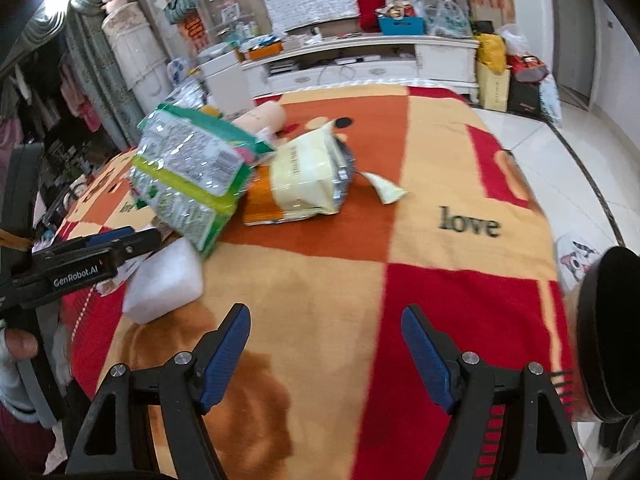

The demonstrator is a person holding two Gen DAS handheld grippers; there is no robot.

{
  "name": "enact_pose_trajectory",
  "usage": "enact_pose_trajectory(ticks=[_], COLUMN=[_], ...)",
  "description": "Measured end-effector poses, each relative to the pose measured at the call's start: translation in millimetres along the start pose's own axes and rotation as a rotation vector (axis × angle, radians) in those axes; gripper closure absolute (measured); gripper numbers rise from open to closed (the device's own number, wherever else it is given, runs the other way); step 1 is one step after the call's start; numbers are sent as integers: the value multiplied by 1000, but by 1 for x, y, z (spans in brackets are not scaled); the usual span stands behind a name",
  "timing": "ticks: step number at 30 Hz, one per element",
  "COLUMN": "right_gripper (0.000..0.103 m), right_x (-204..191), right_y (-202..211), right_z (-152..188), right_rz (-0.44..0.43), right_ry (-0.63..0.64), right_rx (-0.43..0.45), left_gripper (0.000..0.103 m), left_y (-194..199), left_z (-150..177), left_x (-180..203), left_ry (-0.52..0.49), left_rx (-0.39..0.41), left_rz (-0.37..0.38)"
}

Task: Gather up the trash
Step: 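Return both tools to the table toward the white medicine box, then grasp the white medicine box with left tool while right grasps foam block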

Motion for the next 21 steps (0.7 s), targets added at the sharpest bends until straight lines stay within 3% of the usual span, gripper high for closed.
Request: enact_pose_trajectory(ticks=[4,7,13,17,19,21], right_gripper=[26,26,26,26,26,26], right_x=[-18,-33,-65,-81,-83,-83], right_y=[-15,-25,-37,-42,-43,-44], right_z=[-6,-11,-19,-20,-18,-18], right_rz=[-56,-91,-144,-153,-153,-156], right_ry=[23,39,85,119,119,113], right_rx=[-20,-34,-54,-66,-73,-81], left_gripper=[46,46,45,45,43,43], left_y=[1,6,9,-17,-26,-34], left_z=[-1,0,-4,0,1,1], left_x=[-47,-63,-48,-42,-41,-39], left_ry=[79,113,74,16,21,0], left_rx=[-12,-11,-20,-84,-110,-108], left_rz=[-51,-42,69,17,34,3])
Point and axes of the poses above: each gripper's, at about its wrist camera, not at the fingertips, and y roughly against the way its jaws point, x to its right, z to its underside, the point moved 4 cm from there along -y, roughly the way its jaws point, and after that the axes turned 14 degrees about y, right-handed, at the moved point
